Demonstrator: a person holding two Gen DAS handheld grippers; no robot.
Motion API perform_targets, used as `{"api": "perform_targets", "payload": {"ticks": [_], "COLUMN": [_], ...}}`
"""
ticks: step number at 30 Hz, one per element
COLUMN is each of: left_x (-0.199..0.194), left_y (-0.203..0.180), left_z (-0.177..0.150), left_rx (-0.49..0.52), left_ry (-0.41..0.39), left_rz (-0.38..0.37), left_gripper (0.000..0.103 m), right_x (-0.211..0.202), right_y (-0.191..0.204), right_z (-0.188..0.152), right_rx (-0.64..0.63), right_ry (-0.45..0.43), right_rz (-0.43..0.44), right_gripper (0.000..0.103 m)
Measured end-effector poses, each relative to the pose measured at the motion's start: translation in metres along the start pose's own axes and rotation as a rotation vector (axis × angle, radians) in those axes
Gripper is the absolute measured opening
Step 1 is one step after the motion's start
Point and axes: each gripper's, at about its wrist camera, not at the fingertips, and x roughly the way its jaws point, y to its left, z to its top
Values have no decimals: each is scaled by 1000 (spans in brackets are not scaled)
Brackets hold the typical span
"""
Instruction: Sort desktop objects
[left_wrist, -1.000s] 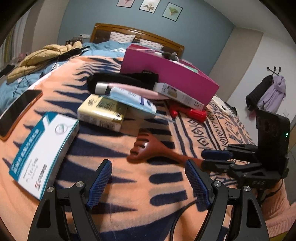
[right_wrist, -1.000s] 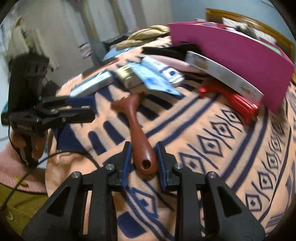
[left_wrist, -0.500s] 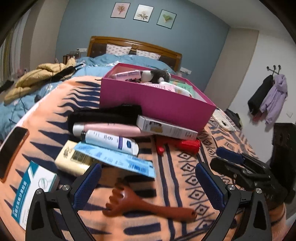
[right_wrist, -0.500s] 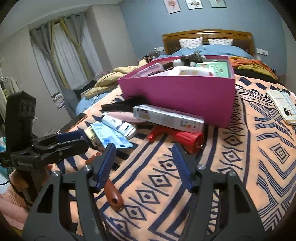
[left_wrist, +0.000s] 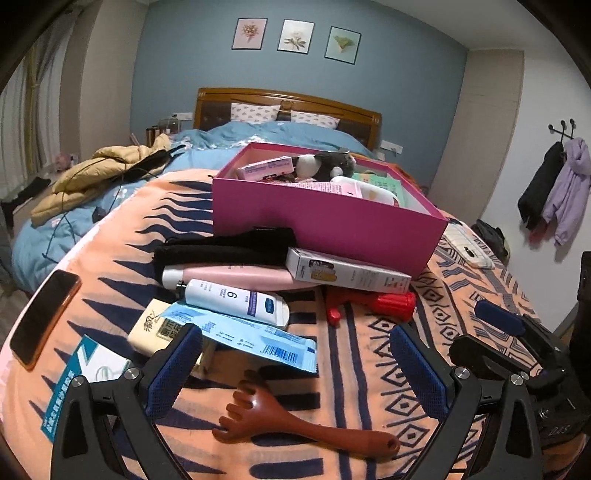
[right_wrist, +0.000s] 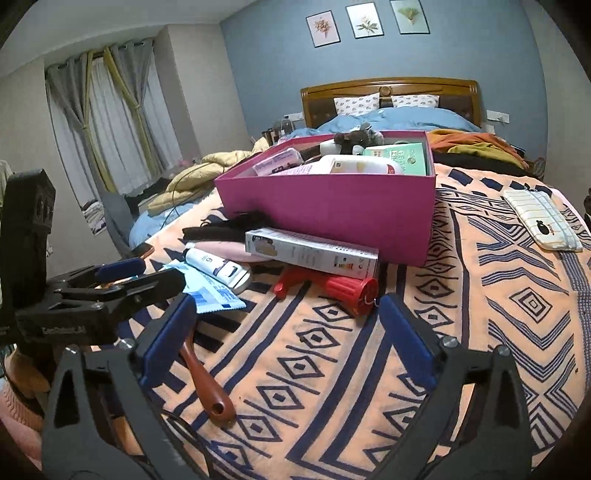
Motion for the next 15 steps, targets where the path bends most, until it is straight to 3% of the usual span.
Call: {"api": "perform_targets", "payload": {"ticks": [15], "left_x": [1], "left_y": [-3], "left_z": [-3], "left_rx": [12], "left_ry": [15], "left_rz": [23], "left_gripper": [103], "right_x": [2], "right_y": [4], "right_z": [-1], "right_rx": [-12], "right_ry": [8], "right_rz": [-25], "right_gripper": [100]}}
